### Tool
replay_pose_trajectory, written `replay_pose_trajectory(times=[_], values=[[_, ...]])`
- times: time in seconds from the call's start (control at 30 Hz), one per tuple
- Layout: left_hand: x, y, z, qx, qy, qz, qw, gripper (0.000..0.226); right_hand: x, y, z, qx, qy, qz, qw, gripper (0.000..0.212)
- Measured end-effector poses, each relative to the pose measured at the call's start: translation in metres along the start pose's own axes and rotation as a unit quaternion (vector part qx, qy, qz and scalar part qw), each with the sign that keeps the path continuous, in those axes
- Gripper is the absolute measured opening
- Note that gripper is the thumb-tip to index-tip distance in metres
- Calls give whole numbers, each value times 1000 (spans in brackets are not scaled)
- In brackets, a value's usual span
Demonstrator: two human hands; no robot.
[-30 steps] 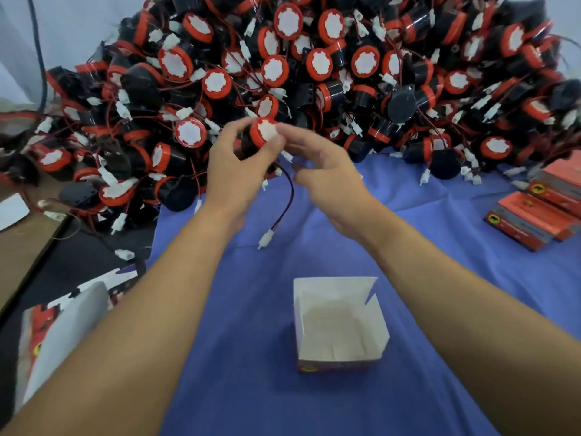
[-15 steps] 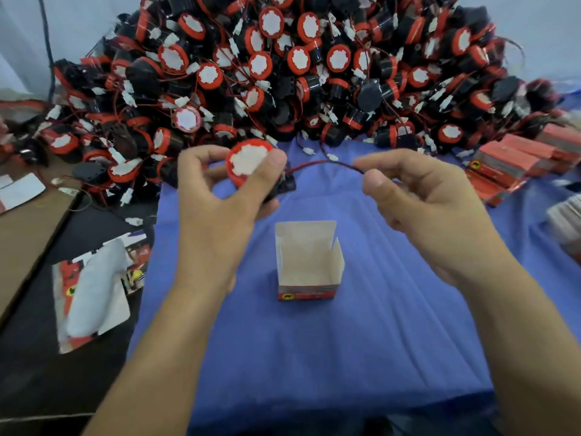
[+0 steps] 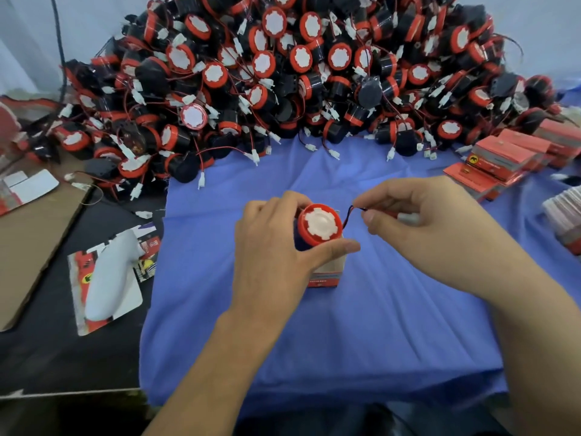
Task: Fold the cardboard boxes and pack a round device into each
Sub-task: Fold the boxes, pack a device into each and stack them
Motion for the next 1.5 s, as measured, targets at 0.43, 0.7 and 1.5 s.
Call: replay_pose_trajectory(times=[0.43, 0.7, 1.5], values=[[11, -10, 1, 118, 19, 226, 967, 56, -5, -30, 11, -16, -58, -166, 984, 8], [7, -13, 5, 200, 40, 321, 925, 65, 15, -44, 25, 8, -18, -124, 992, 14], [27, -14, -14, 103, -13, 262, 959, 15, -10, -78, 45, -3, 86, -228, 970, 4]])
Point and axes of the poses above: each hand's wrist, its own z-axis towards the middle knuckle, its own y-axis out of the back of the hand, x = y × z, the point moved 5 cm from there along z, towards the middle knuckle, and after that the axes turned 5 degrees about x, right-handed, at the moved point
